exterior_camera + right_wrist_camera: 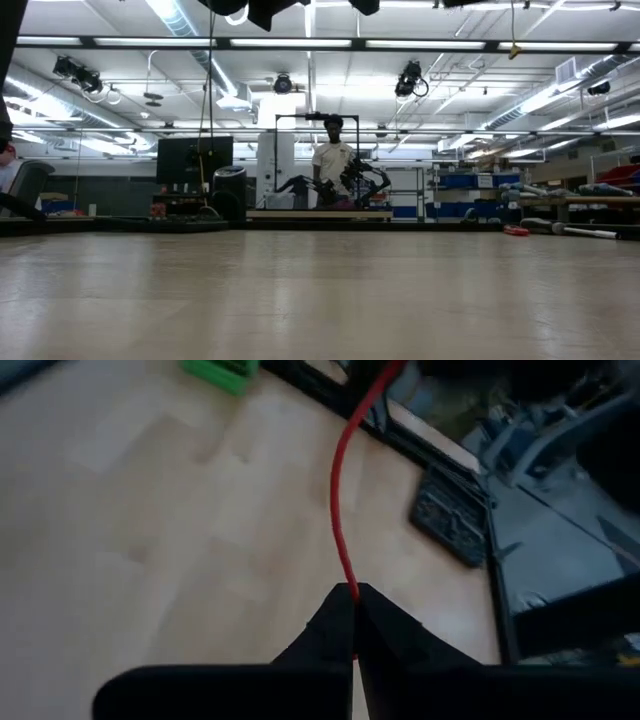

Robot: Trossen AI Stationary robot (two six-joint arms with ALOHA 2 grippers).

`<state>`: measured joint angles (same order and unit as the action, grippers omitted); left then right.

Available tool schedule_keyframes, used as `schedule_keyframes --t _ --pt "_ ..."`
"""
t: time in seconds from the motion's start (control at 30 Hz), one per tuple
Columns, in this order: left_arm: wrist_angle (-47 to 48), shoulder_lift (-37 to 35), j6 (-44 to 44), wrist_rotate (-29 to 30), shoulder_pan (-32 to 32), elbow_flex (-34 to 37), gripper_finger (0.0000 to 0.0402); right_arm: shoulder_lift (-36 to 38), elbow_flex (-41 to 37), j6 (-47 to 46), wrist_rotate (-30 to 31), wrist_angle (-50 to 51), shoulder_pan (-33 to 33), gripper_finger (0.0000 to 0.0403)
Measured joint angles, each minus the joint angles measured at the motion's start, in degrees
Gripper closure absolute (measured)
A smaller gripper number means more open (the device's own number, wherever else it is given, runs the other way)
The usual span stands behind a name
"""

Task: Coil cords
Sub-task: Coil the red wire onto the black spool

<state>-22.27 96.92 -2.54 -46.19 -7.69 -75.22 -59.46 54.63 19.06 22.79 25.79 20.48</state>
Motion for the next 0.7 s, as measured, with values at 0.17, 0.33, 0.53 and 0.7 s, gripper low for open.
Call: schedule_keyframes --t 0.17,0.33,0.53,0.7 --pt "6.3 0.0 -0.1 0.9 -0.9 0.0 0.0401 1.8 0.0 -2.0 0.0 0.0 3.6 0.0402" --pt "14.8 0.0 -0.1 3.1 -0.9 0.0 0.0401 3.1 0.0 -1.1 0.1 -0.8 4.7 0.0402" --pt "21.0 0.0 1.5 3.5 -0.8 0.0 0.0401 4.0 0.0 5.1 3.3 -4.8 3.3 0.0402" --pt "21.6 0.0 3.0 3.5 -0.1 0.0 0.0401 2.8 0.0 12.2 2.1 -10.7 0.2 0.0401"
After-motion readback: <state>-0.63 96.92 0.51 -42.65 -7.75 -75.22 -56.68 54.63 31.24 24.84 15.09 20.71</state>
